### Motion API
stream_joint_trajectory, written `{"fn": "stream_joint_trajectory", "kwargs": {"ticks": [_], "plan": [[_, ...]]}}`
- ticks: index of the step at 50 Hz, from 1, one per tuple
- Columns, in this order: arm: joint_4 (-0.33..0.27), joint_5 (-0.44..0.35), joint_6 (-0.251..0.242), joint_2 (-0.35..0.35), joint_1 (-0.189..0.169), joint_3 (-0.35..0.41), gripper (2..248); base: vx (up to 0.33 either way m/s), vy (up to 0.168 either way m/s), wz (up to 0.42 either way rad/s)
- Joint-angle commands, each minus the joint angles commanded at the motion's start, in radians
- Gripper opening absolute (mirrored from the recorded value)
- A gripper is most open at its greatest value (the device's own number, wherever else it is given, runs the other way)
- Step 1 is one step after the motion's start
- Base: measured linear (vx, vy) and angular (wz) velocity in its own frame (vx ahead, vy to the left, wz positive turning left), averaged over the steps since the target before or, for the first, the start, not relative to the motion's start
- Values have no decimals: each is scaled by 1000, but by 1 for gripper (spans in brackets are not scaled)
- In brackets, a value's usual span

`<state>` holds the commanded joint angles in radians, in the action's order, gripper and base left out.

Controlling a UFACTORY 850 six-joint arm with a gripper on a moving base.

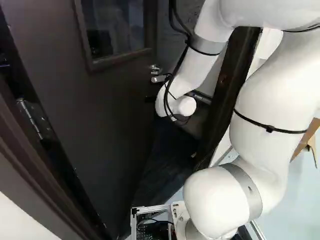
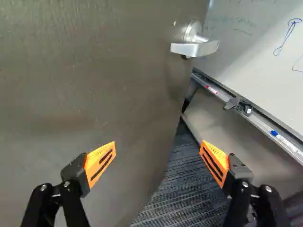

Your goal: Open the door and move inside

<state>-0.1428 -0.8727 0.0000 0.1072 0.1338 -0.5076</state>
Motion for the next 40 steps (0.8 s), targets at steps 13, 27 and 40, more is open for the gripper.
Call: {"fn": "stream_joint_trajectory", "kwargs": {"ticks": [13, 27, 40], "plan": [[26, 0, 0, 39, 38, -42, 247, 0, 0, 0], [57, 0, 0, 62, 81, -69, 247, 0, 0, 0], [88, 0, 0, 82, 120, -91, 247, 0, 0, 0]]}}
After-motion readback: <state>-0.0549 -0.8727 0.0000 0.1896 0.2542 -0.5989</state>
